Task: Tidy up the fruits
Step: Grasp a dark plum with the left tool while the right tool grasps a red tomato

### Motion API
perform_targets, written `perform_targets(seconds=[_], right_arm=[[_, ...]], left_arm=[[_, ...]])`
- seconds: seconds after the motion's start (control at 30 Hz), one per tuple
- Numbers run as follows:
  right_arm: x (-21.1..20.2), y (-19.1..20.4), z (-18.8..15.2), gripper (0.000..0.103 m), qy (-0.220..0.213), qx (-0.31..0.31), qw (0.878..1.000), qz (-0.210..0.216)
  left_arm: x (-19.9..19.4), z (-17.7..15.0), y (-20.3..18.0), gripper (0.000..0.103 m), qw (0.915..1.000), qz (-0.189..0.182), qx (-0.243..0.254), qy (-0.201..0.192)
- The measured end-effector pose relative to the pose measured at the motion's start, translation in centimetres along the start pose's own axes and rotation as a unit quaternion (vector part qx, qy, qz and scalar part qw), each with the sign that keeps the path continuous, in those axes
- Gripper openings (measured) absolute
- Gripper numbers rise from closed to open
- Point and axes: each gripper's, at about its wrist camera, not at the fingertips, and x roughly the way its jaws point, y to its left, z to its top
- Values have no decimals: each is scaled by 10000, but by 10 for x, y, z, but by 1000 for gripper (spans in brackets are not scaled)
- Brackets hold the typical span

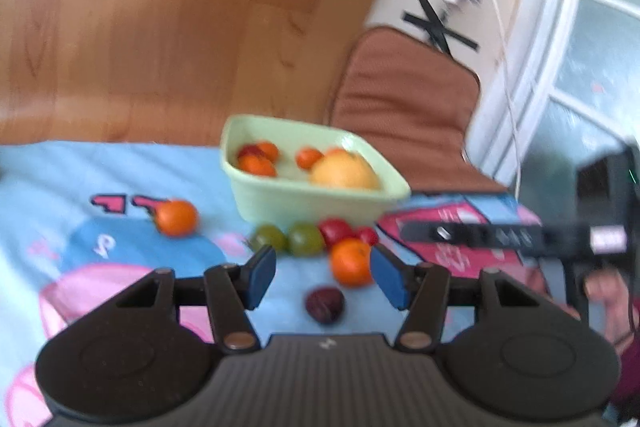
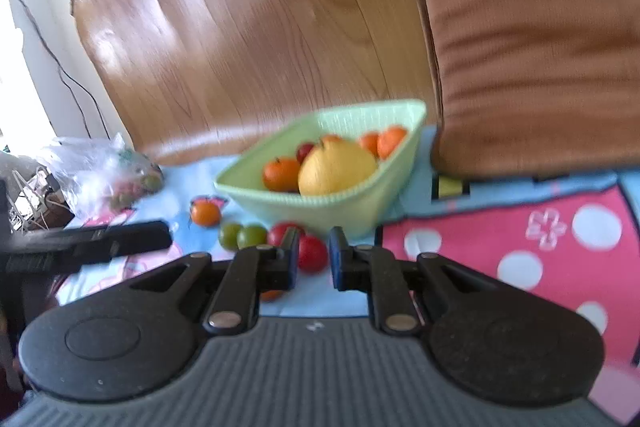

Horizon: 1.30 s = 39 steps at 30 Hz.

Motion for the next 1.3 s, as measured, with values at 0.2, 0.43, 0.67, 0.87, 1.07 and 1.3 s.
perform_targets(seconds=[0.2, 0.43, 0.67, 0.87, 1.07, 1.3], right_arm=[[15, 3, 3, 21, 204, 194, 9995, 167], [32, -3, 2, 28, 363, 315, 9987, 185], [26, 2, 1, 26, 311, 192, 9993, 68], [-9, 9, -9, 26, 7, 233, 9997, 50], [-48, 35, -42, 26, 29, -254, 9995, 205], [-58, 64, -75, 26, 153, -1221, 9924, -28]], left_arm=[[15, -11, -8, 58, 9992, 204, 316, 144], [27, -13, -8, 53, 9986, 148, 303, 407], [29, -16, -6, 27, 9986, 131, 215, 473], [14, -22, -13, 27, 9989, 58, 214, 410], [-12, -42, -34, 28, 9981, -288, 333, 424], [-27, -59, -38, 28, 9983, -152, 340, 446]])
